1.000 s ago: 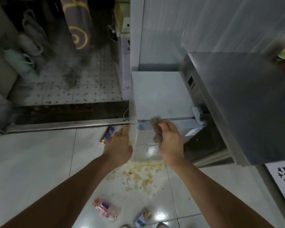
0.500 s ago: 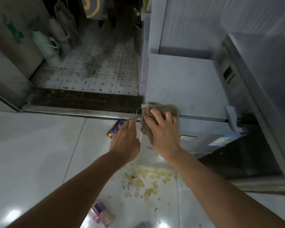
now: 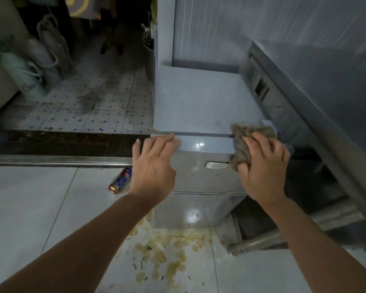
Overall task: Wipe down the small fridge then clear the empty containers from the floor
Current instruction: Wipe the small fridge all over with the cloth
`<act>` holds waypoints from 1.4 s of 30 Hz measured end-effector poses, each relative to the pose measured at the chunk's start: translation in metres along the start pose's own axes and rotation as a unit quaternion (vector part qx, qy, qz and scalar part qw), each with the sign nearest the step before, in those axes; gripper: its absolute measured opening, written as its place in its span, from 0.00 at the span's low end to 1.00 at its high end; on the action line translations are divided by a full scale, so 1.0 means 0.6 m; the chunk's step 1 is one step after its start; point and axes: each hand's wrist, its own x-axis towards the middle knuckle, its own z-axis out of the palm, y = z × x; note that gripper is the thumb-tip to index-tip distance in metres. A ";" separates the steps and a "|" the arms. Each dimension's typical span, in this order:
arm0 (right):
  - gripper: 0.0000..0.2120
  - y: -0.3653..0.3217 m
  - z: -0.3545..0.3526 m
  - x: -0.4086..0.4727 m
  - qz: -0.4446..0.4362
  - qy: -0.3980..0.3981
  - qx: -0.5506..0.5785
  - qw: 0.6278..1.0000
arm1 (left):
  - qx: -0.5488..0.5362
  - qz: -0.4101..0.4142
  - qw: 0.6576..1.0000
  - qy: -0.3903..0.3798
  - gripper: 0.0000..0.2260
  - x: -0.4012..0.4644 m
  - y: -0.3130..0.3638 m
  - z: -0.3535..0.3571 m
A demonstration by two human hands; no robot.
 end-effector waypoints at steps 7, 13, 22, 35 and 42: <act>0.23 -0.086 0.044 -0.005 0.003 0.105 0.084 0.991 | -0.040 0.038 0.987 0.153 0.24 -0.002 -0.017 0.056; 0.25 -0.056 0.059 -0.003 -0.088 0.127 0.018 0.988 | -0.056 0.044 0.973 0.221 0.21 -0.007 -0.016 0.080; 0.26 0.088 0.090 -0.027 -0.050 0.240 -0.014 0.969 | -0.002 0.097 0.960 0.264 0.20 -0.005 -0.040 0.102; 0.30 0.119 0.200 -0.108 0.060 0.282 0.174 0.941 | 0.004 0.091 0.954 0.287 0.33 -0.033 -0.068 0.134; 0.38 0.110 0.198 -0.070 0.059 0.315 0.262 0.910 | -0.058 0.046 0.956 0.284 0.40 -0.050 -0.080 0.164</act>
